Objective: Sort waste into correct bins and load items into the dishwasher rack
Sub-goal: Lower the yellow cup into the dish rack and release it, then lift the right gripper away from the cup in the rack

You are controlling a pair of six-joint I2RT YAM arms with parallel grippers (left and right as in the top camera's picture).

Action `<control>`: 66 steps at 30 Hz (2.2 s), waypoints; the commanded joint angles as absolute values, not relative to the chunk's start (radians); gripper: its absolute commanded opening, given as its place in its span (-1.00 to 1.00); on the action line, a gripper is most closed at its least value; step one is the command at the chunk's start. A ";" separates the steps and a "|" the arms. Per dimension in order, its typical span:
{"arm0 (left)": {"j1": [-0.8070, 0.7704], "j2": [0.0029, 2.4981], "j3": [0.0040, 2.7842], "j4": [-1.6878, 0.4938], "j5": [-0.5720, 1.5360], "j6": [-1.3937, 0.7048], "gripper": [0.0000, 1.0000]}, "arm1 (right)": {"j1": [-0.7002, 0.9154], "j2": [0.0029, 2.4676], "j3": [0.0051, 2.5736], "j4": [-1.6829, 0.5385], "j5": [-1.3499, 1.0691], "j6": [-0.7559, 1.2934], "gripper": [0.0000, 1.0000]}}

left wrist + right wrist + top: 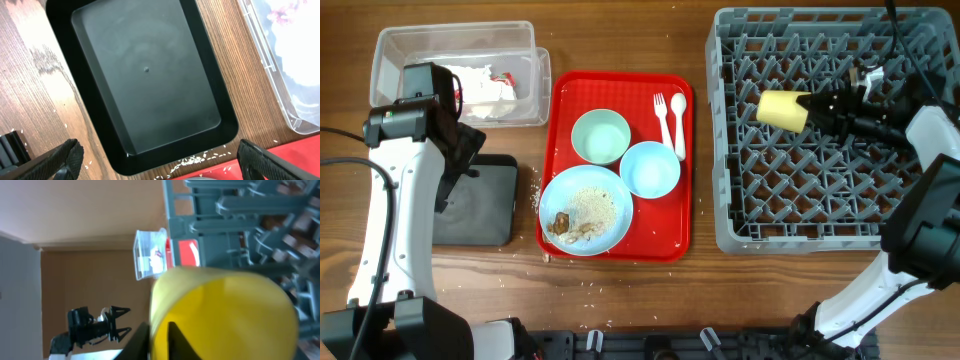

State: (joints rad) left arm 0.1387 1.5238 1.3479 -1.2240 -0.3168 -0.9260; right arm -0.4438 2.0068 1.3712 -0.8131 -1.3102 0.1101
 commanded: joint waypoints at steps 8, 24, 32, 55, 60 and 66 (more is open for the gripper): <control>0.143 1.507 1.346 -1.224 -0.326 -0.925 1.00 | -0.486 1.922 1.369 -0.895 -0.900 0.149 -0.65; 0.143 1.507 1.346 -1.224 -0.326 -0.925 1.00 | -0.401 1.481 1.369 -0.877 -0.426 0.313 -0.35; 0.143 1.507 1.346 -1.224 -0.326 -0.925 1.00 | -0.165 1.624 1.369 -0.673 -0.349 0.316 -0.91; 0.143 1.507 1.346 -1.224 -0.326 -0.925 1.00 | -0.126 1.529 1.375 -0.962 0.052 0.499 -0.91; 0.143 1.507 1.346 -1.224 -0.326 -0.925 1.00 | -0.126 1.427 1.375 -0.965 0.023 0.486 -0.83; 0.143 1.507 1.346 -1.224 -0.326 -0.925 1.00 | -0.125 1.511 1.372 -0.788 -0.054 0.416 -0.85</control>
